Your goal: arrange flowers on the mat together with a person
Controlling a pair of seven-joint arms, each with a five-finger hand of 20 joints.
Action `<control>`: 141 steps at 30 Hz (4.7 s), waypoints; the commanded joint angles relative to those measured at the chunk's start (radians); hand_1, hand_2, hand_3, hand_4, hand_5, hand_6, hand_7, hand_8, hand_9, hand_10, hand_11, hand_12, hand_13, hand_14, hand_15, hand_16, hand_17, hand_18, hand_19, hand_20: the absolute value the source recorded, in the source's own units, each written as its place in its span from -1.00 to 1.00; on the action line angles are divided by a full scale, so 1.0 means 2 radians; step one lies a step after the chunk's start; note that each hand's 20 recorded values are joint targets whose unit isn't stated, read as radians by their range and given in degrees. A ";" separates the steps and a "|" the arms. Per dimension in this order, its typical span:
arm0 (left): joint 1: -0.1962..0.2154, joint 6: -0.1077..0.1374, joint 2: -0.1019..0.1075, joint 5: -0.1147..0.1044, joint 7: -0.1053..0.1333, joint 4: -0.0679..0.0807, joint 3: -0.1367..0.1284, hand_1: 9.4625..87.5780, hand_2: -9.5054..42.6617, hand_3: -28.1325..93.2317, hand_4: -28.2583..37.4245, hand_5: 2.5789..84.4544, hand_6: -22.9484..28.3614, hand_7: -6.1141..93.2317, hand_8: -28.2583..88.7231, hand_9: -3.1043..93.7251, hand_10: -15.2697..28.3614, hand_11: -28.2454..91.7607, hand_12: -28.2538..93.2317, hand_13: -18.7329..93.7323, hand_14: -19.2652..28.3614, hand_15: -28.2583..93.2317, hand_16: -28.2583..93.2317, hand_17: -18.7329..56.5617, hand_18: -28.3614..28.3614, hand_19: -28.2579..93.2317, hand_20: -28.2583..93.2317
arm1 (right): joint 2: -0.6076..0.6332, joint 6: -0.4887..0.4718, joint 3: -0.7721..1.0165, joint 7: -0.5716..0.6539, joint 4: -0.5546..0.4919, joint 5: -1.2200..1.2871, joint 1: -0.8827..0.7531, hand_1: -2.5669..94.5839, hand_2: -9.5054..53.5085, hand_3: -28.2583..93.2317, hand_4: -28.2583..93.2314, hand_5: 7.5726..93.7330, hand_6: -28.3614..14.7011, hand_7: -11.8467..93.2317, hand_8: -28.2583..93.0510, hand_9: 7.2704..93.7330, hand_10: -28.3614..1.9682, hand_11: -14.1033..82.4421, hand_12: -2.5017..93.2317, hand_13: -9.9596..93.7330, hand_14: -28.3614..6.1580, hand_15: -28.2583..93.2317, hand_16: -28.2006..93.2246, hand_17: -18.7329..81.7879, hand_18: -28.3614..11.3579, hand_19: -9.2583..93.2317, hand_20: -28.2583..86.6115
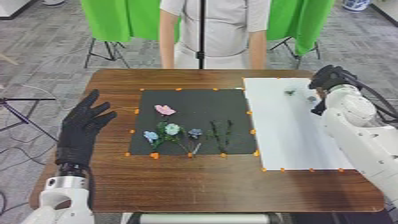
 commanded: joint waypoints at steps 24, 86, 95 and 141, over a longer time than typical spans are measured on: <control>-0.018 -0.015 -0.012 0.008 -0.023 0.009 0.000 -0.60 -0.37 0.75 -0.98 -0.17 0.09 -0.65 -0.67 -0.17 0.52 -0.12 -0.38 -0.15 0.95 0.34 -0.68 -0.68 0.97 0.34 -0.18 | -0.021 -0.066 0.002 -0.005 0.017 -0.083 -0.066 0.22 -1.00 0.56 -1.00 0.51 0.65 -0.38 -0.62 0.36 0.32 -0.36 -0.58 0.46 0.49 0.02 -0.08 -0.05 -0.28 0.46 -0.27; -0.011 0.001 0.005 -0.006 -0.009 0.005 0.007 -0.59 -0.36 0.75 -0.95 -0.18 0.10 -0.63 -0.68 -0.17 0.54 -0.11 -0.38 -0.15 0.96 0.35 -0.68 -0.68 0.94 0.34 -0.18 | -0.091 0.033 -0.177 -0.118 -0.137 -0.034 -0.012 0.36 -1.00 0.62 -1.00 0.69 0.46 -0.41 -0.54 0.62 0.29 -0.57 -0.34 0.66 0.76 0.13 0.02 0.10 0.20 1.00 -0.53; -0.013 -0.003 0.003 -0.003 -0.013 0.006 0.007 -0.58 -0.36 0.75 -0.94 -0.18 0.10 -0.63 -0.67 -0.17 0.54 -0.11 -0.38 -0.15 0.96 0.35 -0.68 -0.69 0.94 0.34 -0.18 | -0.100 0.019 -0.177 -0.118 -0.141 -0.050 -0.026 0.35 -1.00 0.61 -1.00 0.68 0.46 -0.42 -0.55 0.58 0.30 -0.57 -0.35 0.63 0.74 0.14 0.00 0.09 0.15 0.95 -0.51; 0.015 0.002 0.004 -0.003 -0.015 -0.002 -0.003 -0.57 -0.36 0.75 -0.92 -0.18 0.11 -0.64 -0.67 -0.17 0.54 -0.12 -0.37 -0.15 0.98 0.38 -0.69 -0.68 0.94 0.33 -0.17 | -0.055 0.126 0.131 -0.132 -0.336 0.398 -0.236 -0.41 -0.58 0.76 -0.97 0.22 0.37 -0.50 -0.74 0.19 -0.07 -0.35 -0.66 0.29 -0.20 0.25 -0.35 -0.25 -0.54 0.49 -0.30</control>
